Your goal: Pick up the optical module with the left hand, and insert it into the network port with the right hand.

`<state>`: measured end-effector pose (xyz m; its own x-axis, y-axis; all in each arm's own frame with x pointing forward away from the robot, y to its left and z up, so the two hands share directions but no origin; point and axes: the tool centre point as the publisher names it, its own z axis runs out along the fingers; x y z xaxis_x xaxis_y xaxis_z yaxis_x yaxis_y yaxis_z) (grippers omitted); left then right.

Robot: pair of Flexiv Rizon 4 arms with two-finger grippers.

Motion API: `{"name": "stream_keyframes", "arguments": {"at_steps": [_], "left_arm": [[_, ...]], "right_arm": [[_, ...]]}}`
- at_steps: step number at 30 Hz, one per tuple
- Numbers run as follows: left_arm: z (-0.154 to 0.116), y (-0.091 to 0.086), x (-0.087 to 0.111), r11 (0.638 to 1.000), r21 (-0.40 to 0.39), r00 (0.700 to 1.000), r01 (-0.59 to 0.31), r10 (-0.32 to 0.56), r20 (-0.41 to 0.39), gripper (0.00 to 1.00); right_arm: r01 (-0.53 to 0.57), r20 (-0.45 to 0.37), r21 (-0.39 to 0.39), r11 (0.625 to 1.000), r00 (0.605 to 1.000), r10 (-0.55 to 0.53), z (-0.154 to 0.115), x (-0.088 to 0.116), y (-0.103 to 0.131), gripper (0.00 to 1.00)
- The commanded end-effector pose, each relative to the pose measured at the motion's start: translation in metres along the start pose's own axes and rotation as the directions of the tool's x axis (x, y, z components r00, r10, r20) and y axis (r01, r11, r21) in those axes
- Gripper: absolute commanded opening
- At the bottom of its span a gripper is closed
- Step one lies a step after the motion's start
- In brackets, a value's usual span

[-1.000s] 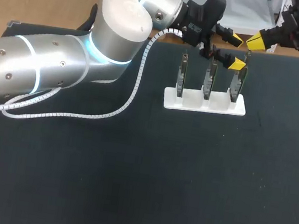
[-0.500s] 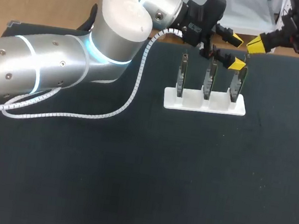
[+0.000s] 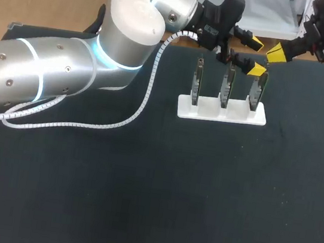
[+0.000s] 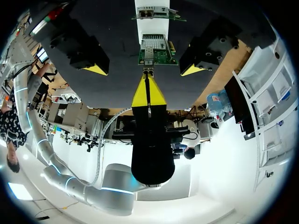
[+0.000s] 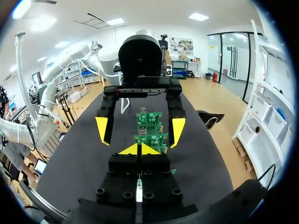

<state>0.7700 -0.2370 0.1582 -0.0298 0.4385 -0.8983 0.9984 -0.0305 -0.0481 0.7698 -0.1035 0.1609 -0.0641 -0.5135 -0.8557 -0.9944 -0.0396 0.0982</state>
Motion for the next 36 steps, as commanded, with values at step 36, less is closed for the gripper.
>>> {"name": "stream_keyframes", "arguments": {"at_steps": [36], "left_arm": [[0.0,0.002,0.0,1.0,0.004,1.0,0.0,0.0,-0.002,1.0]], "right_arm": [[0.005,-0.042,-0.026,1.0,0.999,-0.006,0.011,0.015,0.003,0.0]]}}
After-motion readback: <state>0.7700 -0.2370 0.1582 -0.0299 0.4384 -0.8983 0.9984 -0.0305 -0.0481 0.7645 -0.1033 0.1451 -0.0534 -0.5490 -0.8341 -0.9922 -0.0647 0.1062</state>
